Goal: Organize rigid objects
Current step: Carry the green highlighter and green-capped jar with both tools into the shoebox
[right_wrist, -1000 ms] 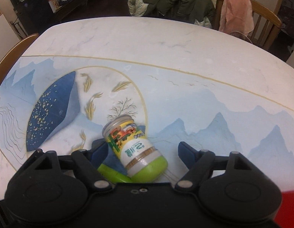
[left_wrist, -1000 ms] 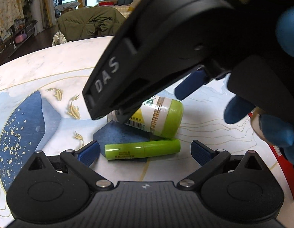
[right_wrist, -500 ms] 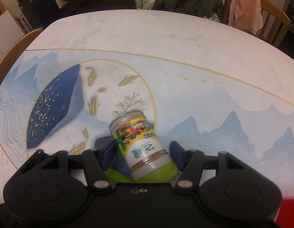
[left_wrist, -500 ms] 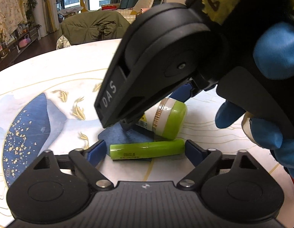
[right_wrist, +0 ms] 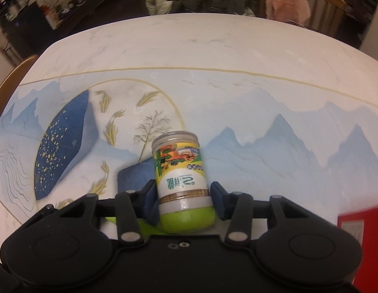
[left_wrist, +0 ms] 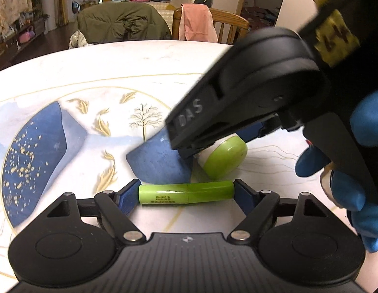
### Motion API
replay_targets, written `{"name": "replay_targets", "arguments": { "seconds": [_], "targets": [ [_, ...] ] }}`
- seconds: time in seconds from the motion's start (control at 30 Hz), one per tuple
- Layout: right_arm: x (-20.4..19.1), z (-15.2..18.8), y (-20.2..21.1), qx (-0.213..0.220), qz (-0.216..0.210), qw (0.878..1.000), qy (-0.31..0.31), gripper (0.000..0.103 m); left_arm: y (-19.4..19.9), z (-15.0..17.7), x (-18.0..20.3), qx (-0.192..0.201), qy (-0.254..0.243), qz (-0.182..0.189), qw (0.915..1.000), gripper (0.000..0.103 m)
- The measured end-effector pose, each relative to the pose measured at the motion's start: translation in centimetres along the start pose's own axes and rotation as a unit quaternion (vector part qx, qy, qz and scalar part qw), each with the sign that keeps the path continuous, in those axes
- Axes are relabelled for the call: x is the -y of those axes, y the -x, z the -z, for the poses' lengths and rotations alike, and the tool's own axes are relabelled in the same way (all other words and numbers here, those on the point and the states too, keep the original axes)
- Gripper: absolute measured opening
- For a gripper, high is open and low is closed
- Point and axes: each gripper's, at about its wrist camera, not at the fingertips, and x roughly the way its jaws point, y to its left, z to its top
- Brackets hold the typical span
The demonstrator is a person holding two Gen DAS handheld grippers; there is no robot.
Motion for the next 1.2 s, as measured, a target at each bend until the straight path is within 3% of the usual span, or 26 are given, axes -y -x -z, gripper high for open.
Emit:
{"name": "replay_targets", "arguments": {
  "seconds": [0.3,0.73,1.2],
  "targets": [
    [0.9,2.8,3.0,0.016,0.007,0.999,-0.048,0.044,2.6,0.9,-0.4,-0.002,0.008,0.007,0.9999,0.082],
    [1.9,9.2,10.5,0.060,-0.017,0.993,-0.103,0.044,8.4,1.8,-0.6,0.016,0.013,0.027,0.9994,0.082],
    [6.1,14.0,18.7,0.116,-0.021,0.978,-0.172,0.044,14.1,0.7,4.2,0.041,-0.017,0.067,0.9968,0.082]
  ]
}}
